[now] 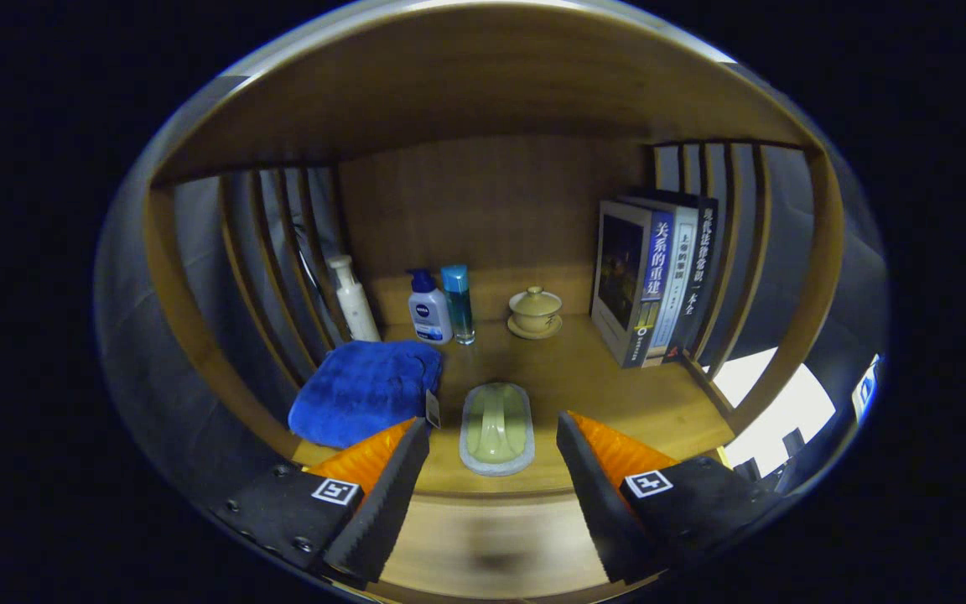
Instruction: Pull open the drawer, take out the items inside it, and place them on the countertop above the cabinet.
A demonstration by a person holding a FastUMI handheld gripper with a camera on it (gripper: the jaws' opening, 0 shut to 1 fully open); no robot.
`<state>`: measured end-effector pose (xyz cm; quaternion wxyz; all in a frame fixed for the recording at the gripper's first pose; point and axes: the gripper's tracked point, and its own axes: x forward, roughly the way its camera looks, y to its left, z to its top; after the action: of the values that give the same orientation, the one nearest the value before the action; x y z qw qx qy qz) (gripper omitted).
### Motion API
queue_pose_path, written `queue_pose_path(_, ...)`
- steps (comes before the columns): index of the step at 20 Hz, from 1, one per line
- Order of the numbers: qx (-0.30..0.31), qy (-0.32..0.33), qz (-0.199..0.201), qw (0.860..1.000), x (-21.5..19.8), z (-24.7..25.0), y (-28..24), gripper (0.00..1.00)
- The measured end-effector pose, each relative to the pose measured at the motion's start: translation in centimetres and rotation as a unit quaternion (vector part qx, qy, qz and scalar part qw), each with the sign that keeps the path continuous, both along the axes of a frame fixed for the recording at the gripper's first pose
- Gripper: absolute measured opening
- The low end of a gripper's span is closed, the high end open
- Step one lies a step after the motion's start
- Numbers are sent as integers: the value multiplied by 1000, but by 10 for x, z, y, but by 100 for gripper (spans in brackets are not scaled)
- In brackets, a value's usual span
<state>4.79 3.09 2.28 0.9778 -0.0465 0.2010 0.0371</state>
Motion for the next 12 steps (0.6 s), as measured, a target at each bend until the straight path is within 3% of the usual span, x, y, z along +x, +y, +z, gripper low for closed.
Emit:
queue_pose_path(6, -18, -81, 12, 997, -65, 24, -5, 99)
queue_pose_path(12, -35, -133, 4, 991, -132, 10, -17, 99)
